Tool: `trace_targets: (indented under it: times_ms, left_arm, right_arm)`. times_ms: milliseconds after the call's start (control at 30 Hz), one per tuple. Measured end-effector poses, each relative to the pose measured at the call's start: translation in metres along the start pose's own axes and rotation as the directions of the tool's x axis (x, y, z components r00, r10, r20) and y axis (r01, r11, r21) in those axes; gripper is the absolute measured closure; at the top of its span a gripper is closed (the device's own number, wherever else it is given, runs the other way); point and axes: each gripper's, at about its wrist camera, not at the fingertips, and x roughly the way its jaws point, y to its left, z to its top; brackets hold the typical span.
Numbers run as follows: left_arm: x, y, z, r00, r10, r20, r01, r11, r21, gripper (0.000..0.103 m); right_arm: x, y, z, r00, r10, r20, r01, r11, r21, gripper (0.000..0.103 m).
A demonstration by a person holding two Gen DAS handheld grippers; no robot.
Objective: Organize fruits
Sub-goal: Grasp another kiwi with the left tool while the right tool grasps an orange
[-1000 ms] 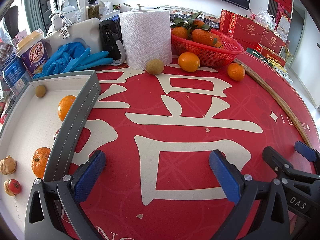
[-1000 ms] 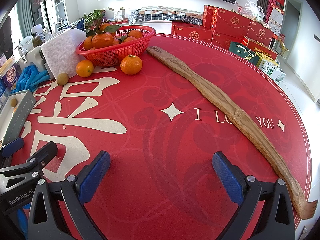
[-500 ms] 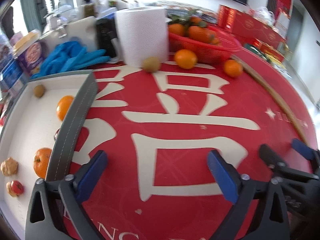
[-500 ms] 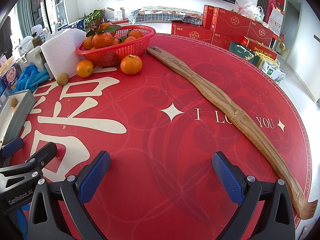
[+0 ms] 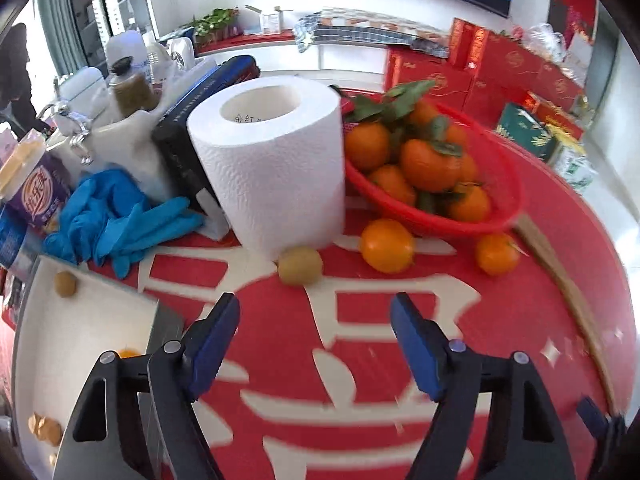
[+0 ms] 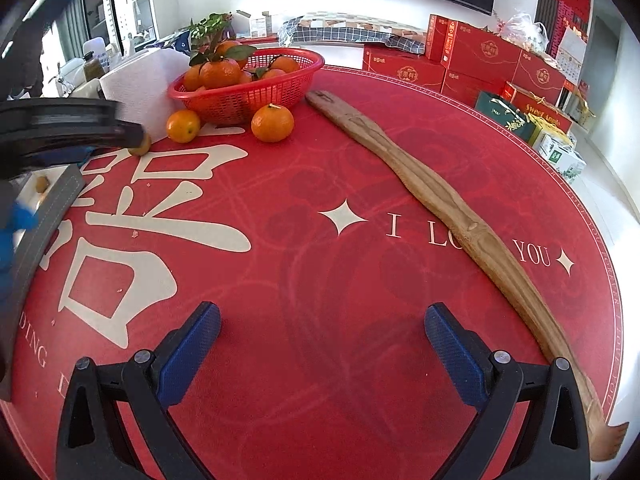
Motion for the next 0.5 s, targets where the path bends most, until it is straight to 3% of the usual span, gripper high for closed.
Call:
trace_targets:
  times_ms: [267,367,400,500]
  left_arm:
    - [0.035,0.005,0.004,0.997,0.069,-0.019,-0.069,0.996,-0.05,0.023]
    - [0.042,0.014,0.004,0.999,0.033,-0.018,-0.035,0.993,-0.116,0.024]
    - [0.043,0.016,0.005,0.999,0.037,-0.016,-0.039,0.991,-0.125,0.028]
    - [0.04,0.014,0.005,1.0,0.027,0.005,-0.026,0.995,-0.098,0.059]
  right_arm:
    - [0.0,0.0,0.0,1.0,0.0,0.0,0.0,1.0,0.0,0.001]
    - [0.0,0.0,0.0,1.0,-0.003,0.0,0.003,1.0,0.002,0.001]
    - [0.0,0.0,0.0,1.0,-0.004,0.0,0.004,1.0,0.003,0.001]
    - [0.001,0.001,0.001,1.0,-0.005,-0.002,0.005,1.0,0.004,0.001]
